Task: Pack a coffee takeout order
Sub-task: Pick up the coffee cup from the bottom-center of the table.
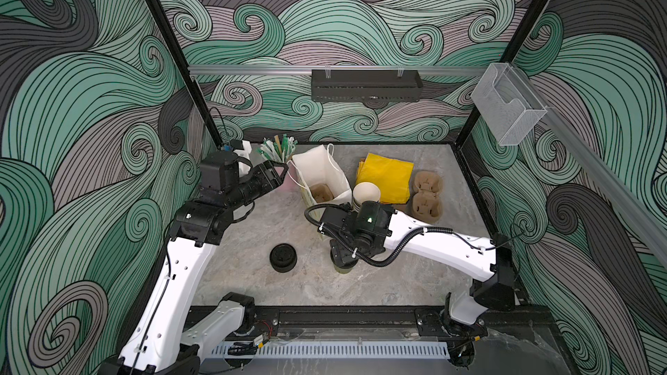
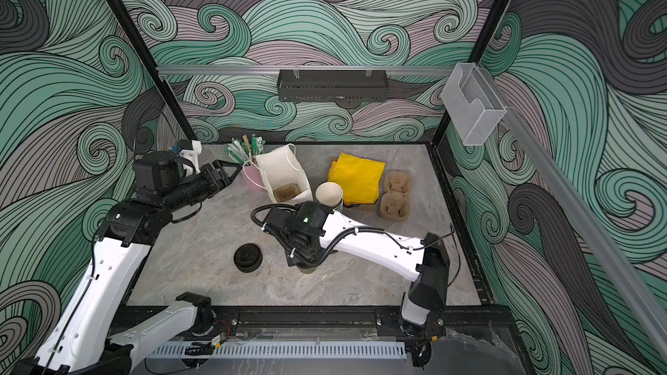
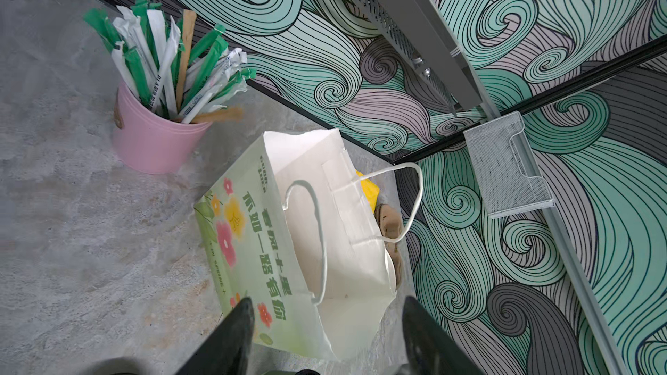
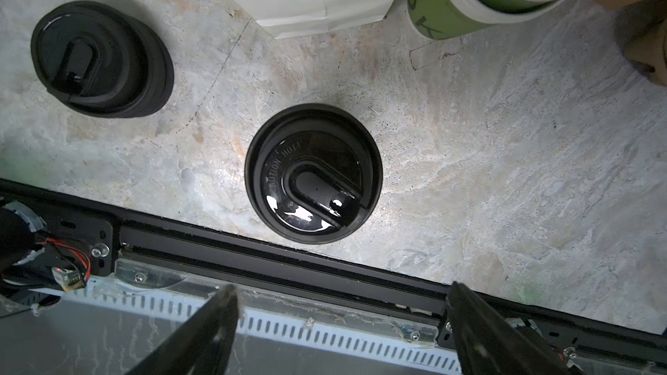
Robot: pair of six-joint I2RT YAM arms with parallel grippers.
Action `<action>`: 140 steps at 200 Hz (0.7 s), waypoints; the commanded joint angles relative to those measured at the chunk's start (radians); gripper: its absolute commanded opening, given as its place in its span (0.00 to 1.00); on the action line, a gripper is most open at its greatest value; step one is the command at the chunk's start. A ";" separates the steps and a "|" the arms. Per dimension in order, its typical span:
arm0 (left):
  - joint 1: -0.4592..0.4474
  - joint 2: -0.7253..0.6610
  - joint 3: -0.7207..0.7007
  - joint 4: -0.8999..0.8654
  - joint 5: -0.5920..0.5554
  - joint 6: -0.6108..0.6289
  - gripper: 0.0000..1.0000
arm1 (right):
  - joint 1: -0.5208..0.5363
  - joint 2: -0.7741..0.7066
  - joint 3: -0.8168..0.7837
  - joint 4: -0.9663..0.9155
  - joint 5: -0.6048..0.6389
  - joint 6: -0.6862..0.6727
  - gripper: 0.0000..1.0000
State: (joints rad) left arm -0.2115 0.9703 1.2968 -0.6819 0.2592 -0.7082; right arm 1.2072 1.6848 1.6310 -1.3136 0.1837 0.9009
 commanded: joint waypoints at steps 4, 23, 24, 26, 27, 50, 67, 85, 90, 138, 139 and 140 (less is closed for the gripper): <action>0.007 -0.037 -0.033 -0.024 -0.029 -0.009 0.67 | 0.006 -0.017 -0.063 0.080 0.007 0.124 0.87; 0.006 -0.057 -0.044 -0.038 -0.037 -0.012 0.67 | 0.006 -0.011 -0.095 0.116 0.003 0.157 0.86; 0.006 -0.057 -0.045 -0.038 -0.038 -0.013 0.67 | 0.006 -0.009 -0.095 0.117 0.004 0.159 0.86; 0.006 -0.060 -0.045 -0.039 -0.038 -0.014 0.67 | 0.006 -0.008 -0.095 0.117 0.006 0.161 0.85; 0.007 -0.061 -0.045 -0.040 -0.039 -0.014 0.67 | 0.005 -0.006 -0.095 0.116 0.006 0.161 0.85; 0.006 -0.075 -0.048 -0.054 -0.040 -0.012 0.67 | 0.006 0.012 -0.100 0.120 0.018 0.180 0.85; 0.006 -0.075 -0.051 -0.059 -0.035 -0.011 0.67 | 0.007 0.023 -0.103 0.138 0.029 0.185 0.86; 0.006 -0.075 -0.053 -0.057 -0.033 -0.014 0.67 | 0.006 0.040 -0.097 0.151 0.038 0.184 0.88; 0.006 -0.077 -0.052 -0.058 -0.034 -0.014 0.67 | 0.008 0.045 -0.093 0.150 0.041 0.184 0.89; 0.007 -0.084 -0.056 -0.069 -0.050 -0.020 0.67 | -0.003 0.066 -0.115 0.151 0.053 0.217 0.87; 0.006 -0.085 -0.056 -0.070 -0.050 -0.020 0.67 | -0.004 0.067 -0.114 0.151 0.052 0.217 0.87; 0.006 -0.085 -0.057 -0.070 -0.050 -0.021 0.67 | -0.005 0.067 -0.115 0.151 0.052 0.218 0.87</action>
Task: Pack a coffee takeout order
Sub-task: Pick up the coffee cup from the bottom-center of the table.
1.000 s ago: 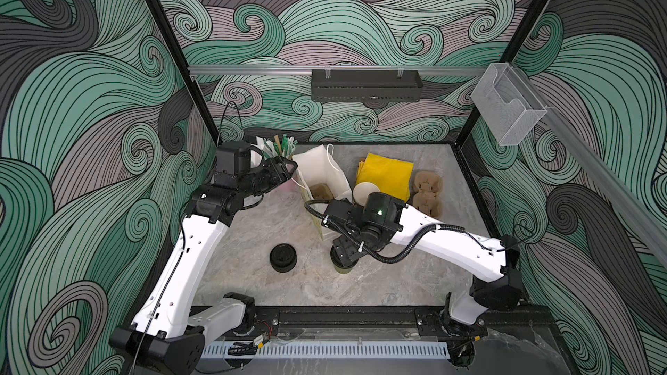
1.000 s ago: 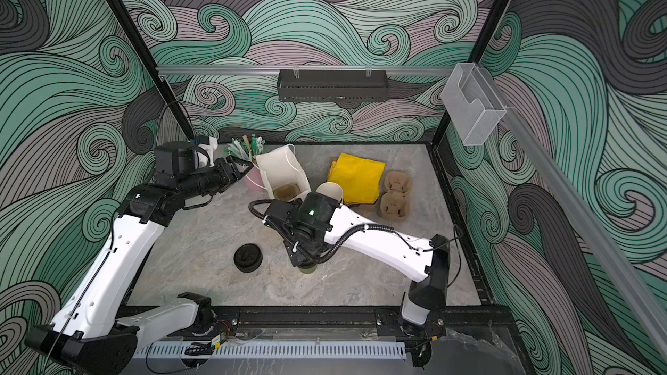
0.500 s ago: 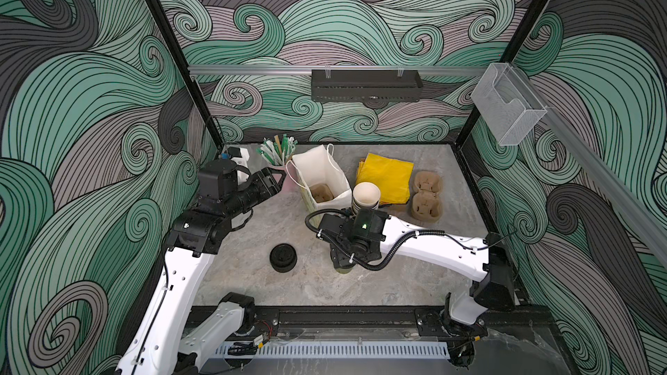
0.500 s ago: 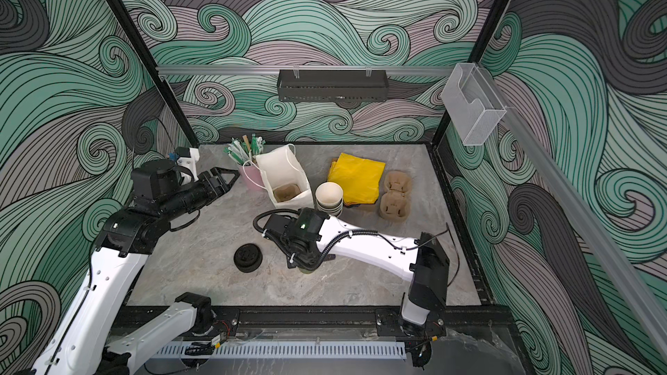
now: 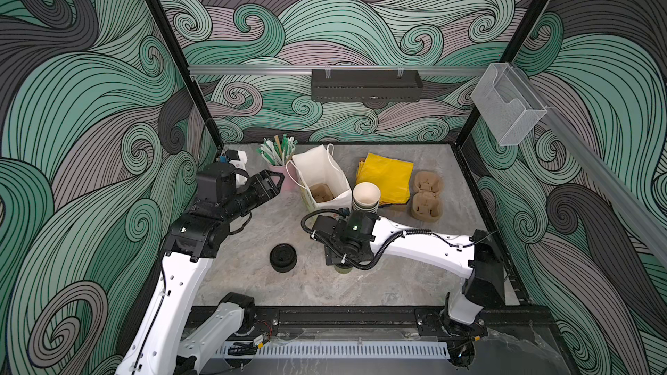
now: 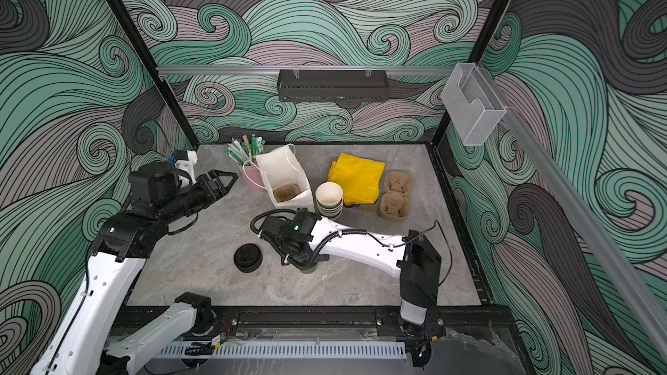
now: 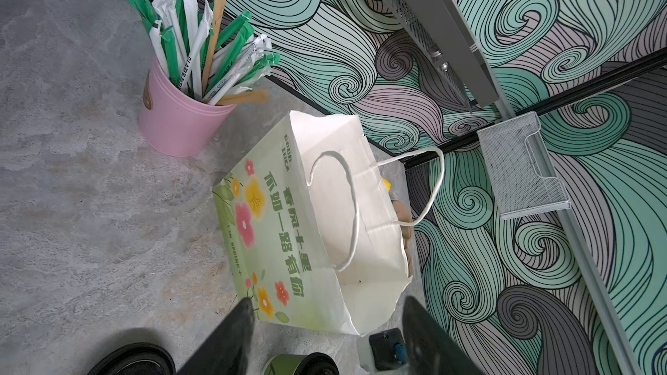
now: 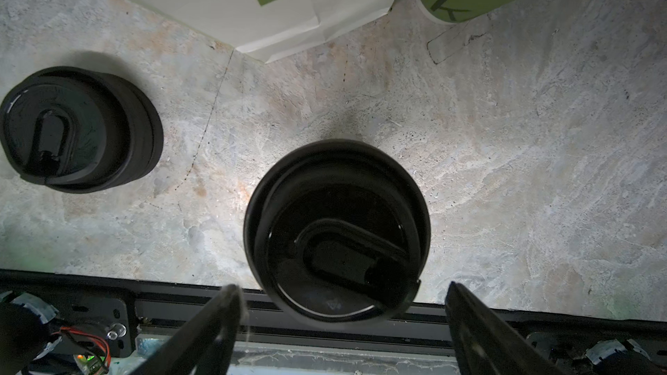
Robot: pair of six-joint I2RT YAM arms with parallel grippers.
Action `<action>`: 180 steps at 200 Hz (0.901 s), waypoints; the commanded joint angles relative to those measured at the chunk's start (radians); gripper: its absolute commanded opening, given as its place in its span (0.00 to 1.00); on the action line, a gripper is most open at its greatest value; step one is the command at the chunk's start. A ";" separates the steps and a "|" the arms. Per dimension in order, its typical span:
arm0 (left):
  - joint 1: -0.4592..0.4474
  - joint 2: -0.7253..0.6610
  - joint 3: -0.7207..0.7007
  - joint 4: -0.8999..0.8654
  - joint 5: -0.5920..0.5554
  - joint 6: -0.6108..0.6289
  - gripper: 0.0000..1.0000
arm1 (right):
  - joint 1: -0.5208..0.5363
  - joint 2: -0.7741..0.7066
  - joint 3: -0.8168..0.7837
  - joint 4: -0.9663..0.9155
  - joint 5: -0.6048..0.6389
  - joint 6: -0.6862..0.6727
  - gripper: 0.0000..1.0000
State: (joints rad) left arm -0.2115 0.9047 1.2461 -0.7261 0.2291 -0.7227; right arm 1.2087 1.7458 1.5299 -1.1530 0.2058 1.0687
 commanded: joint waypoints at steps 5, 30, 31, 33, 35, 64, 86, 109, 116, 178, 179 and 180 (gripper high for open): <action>0.006 -0.018 -0.007 -0.025 -0.022 -0.007 0.67 | -0.009 0.009 -0.015 -0.010 0.027 0.050 0.86; 0.006 -0.015 -0.007 -0.021 -0.023 -0.007 0.67 | -0.017 0.024 -0.012 -0.004 0.019 0.048 0.82; 0.006 -0.015 -0.007 -0.021 -0.023 -0.007 0.67 | -0.017 0.024 -0.012 -0.004 0.018 0.049 0.82; 0.006 -0.014 -0.007 -0.022 -0.023 -0.007 0.67 | -0.017 0.025 -0.013 -0.003 0.016 0.049 0.82; 0.006 -0.014 -0.007 -0.021 -0.024 -0.007 0.67 | -0.017 0.027 -0.011 -0.003 0.014 0.048 0.82; 0.006 -0.009 -0.007 -0.017 -0.022 -0.007 0.67 | -0.020 0.042 -0.002 -0.002 0.004 0.042 0.80; 0.006 -0.008 -0.008 -0.015 -0.020 -0.007 0.67 | -0.024 0.044 -0.005 -0.002 -0.001 0.044 0.81; 0.006 -0.005 -0.008 -0.015 -0.017 -0.007 0.67 | -0.026 0.047 -0.005 -0.001 -0.006 0.046 0.81; 0.007 -0.004 -0.008 -0.016 -0.017 -0.006 0.67 | -0.026 0.049 -0.005 -0.002 -0.007 0.045 0.81; 0.007 0.000 -0.011 -0.012 -0.011 -0.006 0.67 | -0.028 0.050 -0.008 -0.003 -0.009 0.044 0.74; 0.006 0.000 -0.012 -0.012 -0.011 -0.006 0.66 | -0.028 0.049 -0.008 -0.002 -0.009 0.044 0.74; 0.006 0.000 -0.012 -0.011 -0.011 -0.006 0.67 | -0.028 0.049 -0.008 -0.002 -0.009 0.044 0.74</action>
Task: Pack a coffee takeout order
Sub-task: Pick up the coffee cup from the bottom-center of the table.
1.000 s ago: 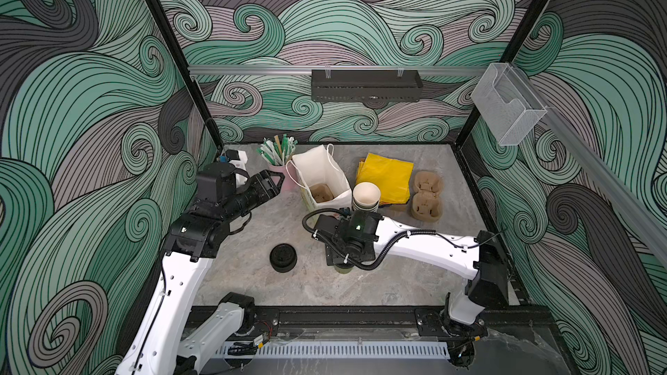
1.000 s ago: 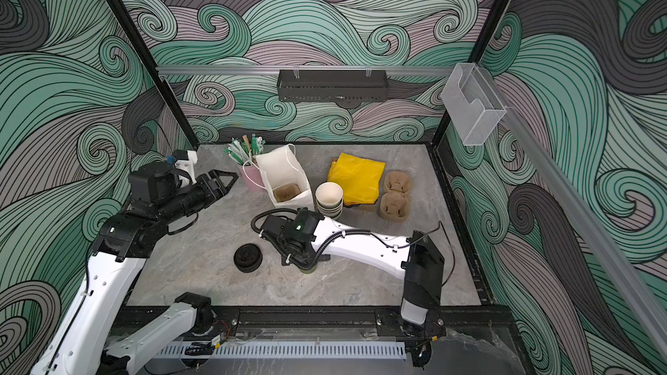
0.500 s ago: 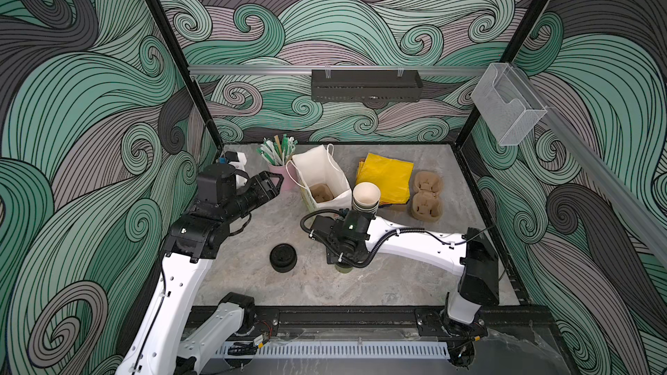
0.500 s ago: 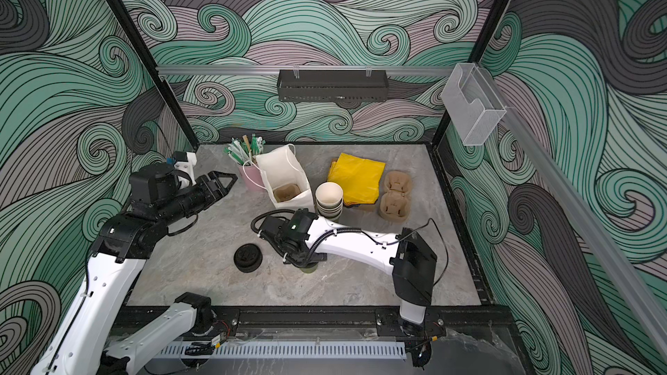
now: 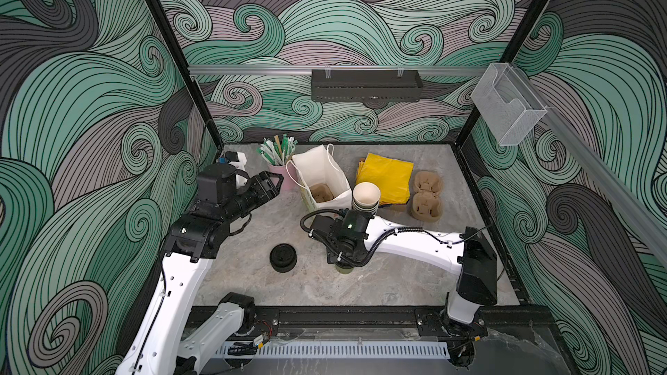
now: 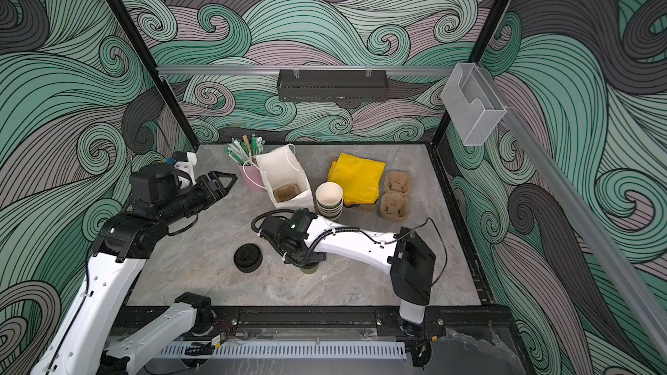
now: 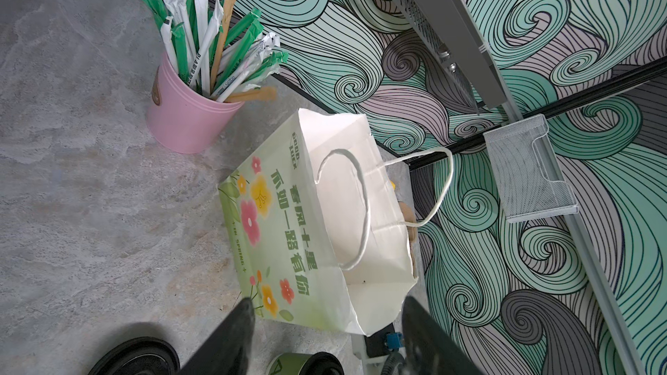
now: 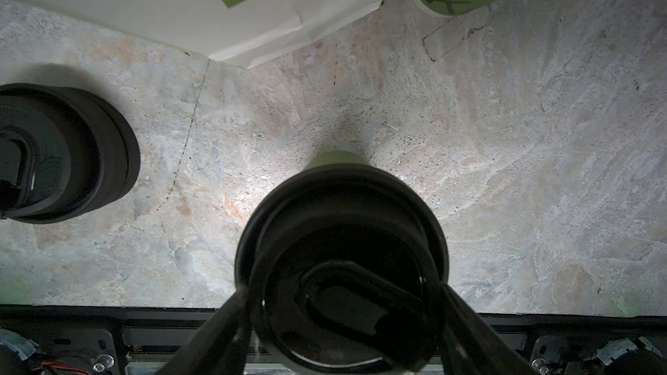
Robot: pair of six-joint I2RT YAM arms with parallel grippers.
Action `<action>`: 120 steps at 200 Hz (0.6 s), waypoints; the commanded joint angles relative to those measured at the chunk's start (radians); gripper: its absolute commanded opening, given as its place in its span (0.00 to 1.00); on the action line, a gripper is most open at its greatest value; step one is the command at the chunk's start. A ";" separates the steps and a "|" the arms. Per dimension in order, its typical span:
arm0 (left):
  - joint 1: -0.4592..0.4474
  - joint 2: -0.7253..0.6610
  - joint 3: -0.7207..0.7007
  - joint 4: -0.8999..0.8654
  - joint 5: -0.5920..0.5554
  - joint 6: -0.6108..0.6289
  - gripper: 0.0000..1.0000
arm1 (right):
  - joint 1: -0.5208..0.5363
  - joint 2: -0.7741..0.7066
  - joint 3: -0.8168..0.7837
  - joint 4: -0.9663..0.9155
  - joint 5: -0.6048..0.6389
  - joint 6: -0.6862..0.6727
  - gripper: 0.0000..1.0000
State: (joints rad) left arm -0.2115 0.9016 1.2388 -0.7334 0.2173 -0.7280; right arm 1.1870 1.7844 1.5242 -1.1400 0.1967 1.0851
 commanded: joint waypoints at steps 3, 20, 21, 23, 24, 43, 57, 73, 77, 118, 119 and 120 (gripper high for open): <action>0.007 0.004 -0.004 -0.004 0.001 -0.002 0.67 | -0.006 0.011 -0.002 -0.014 -0.002 0.028 0.73; 0.006 0.004 -0.004 -0.003 0.002 -0.002 0.67 | -0.005 0.009 -0.006 -0.014 -0.005 0.027 0.74; 0.006 0.004 -0.004 -0.003 0.002 -0.002 0.67 | -0.006 0.010 -0.005 -0.013 -0.005 0.027 0.74; 0.006 0.004 -0.005 -0.003 0.002 -0.002 0.67 | -0.006 0.010 -0.005 -0.013 -0.005 0.027 0.75; 0.006 0.004 -0.004 -0.003 0.002 -0.002 0.67 | -0.006 0.010 -0.006 -0.014 -0.005 0.027 0.75; 0.006 0.004 -0.006 -0.004 0.002 -0.003 0.66 | -0.006 0.010 -0.007 -0.011 -0.011 0.027 0.79; 0.006 0.004 -0.007 -0.001 0.002 -0.004 0.67 | -0.006 0.012 -0.007 -0.010 -0.011 0.025 0.79; 0.007 0.004 -0.006 -0.003 0.002 -0.004 0.66 | -0.007 0.012 -0.010 -0.010 -0.012 0.026 0.78; 0.007 0.003 -0.006 -0.003 0.002 -0.004 0.67 | -0.007 0.012 -0.009 -0.008 -0.013 0.026 0.77; 0.006 0.001 -0.007 -0.004 -0.001 -0.002 0.66 | -0.007 0.008 -0.016 -0.006 -0.012 0.027 0.70; 0.006 0.001 -0.007 -0.005 -0.001 -0.002 0.66 | -0.007 0.008 -0.016 -0.006 -0.011 0.027 0.69; 0.007 0.001 -0.007 -0.005 -0.001 -0.003 0.66 | -0.007 0.009 -0.015 -0.006 -0.010 0.027 0.69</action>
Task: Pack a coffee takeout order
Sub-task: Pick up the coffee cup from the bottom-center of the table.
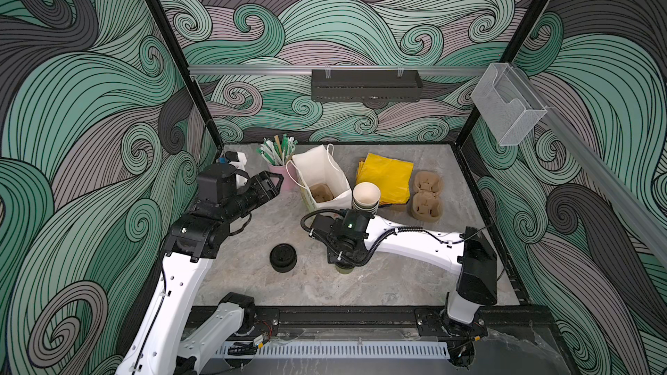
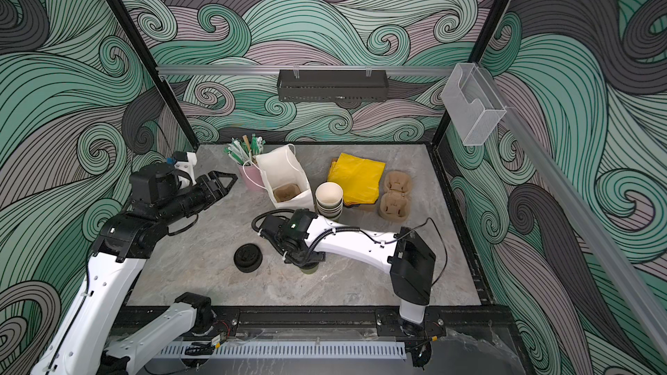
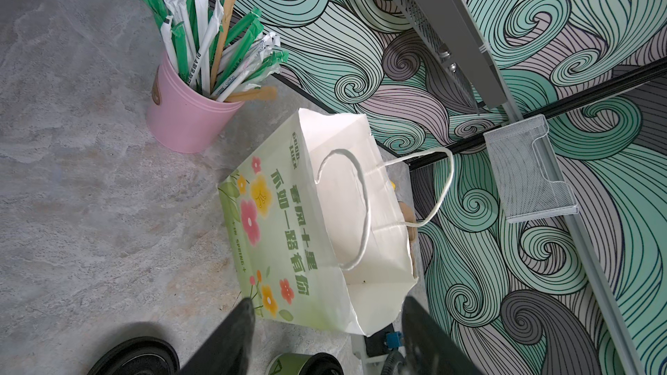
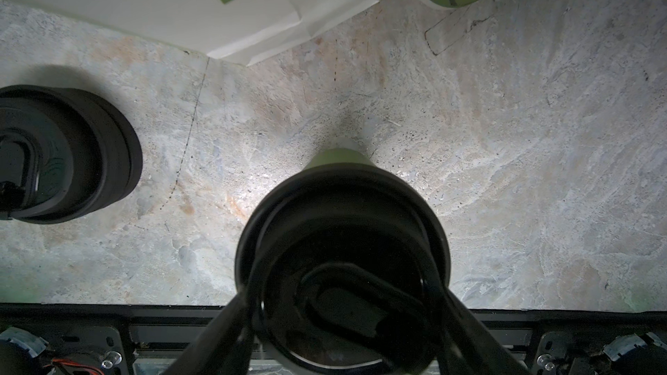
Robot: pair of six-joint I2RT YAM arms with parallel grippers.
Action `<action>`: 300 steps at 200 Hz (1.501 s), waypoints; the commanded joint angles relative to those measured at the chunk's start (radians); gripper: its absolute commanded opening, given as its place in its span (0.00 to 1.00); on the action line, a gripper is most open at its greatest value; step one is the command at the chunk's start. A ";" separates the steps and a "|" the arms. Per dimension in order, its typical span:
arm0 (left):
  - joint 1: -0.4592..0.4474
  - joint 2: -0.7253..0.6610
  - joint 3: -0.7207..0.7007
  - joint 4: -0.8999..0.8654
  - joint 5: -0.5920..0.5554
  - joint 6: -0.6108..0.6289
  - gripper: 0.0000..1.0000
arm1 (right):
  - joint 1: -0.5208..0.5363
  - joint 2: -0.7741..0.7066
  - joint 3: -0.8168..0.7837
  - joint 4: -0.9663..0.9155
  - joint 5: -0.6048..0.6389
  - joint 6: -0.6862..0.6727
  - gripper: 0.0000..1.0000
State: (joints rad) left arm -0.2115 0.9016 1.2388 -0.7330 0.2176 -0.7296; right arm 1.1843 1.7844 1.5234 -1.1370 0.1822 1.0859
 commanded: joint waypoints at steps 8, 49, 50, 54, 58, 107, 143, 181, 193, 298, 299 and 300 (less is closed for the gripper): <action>0.007 0.001 -0.008 -0.005 -0.001 0.000 0.66 | -0.005 0.001 -0.017 -0.009 0.009 0.030 0.68; 0.006 0.002 -0.006 -0.009 -0.003 0.002 0.66 | 0.006 -0.047 -0.007 -0.025 0.024 0.017 0.67; 0.006 0.004 -0.006 -0.009 -0.003 0.002 0.66 | 0.007 -0.049 -0.007 -0.027 0.025 0.016 0.67; 0.006 0.004 -0.006 -0.010 -0.003 0.001 0.66 | 0.009 -0.054 -0.003 -0.035 0.026 0.013 0.67; 0.006 0.005 -0.004 -0.010 -0.003 0.002 0.66 | 0.011 -0.058 0.001 -0.044 0.028 0.010 0.67; 0.007 0.020 -0.001 -0.008 0.003 -0.004 0.66 | 0.062 -0.110 0.096 -0.206 0.048 -0.036 0.67; 0.006 0.032 -0.001 0.003 0.014 -0.022 0.66 | 0.083 -0.180 0.151 -0.253 0.064 -0.069 0.65; 0.007 0.041 0.004 0.010 0.017 -0.031 0.66 | 0.086 -0.223 0.229 -0.264 0.043 -0.150 0.61; 0.007 0.044 0.003 0.013 0.021 -0.036 0.66 | 0.087 -0.226 0.269 -0.276 0.036 -0.181 0.61; 0.008 0.092 0.034 0.039 0.054 -0.055 0.66 | 0.039 -0.063 0.786 -0.438 0.053 -0.455 0.61; 0.008 0.092 0.033 0.039 0.054 -0.056 0.67 | 0.038 -0.060 0.792 -0.439 0.053 -0.458 0.61; 0.008 0.092 0.035 0.040 0.054 -0.056 0.66 | 0.036 -0.058 0.798 -0.441 0.052 -0.460 0.61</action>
State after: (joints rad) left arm -0.2104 0.9779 1.2396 -0.7177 0.2550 -0.7795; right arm 1.2526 1.6730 2.2127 -1.4971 0.2092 0.7036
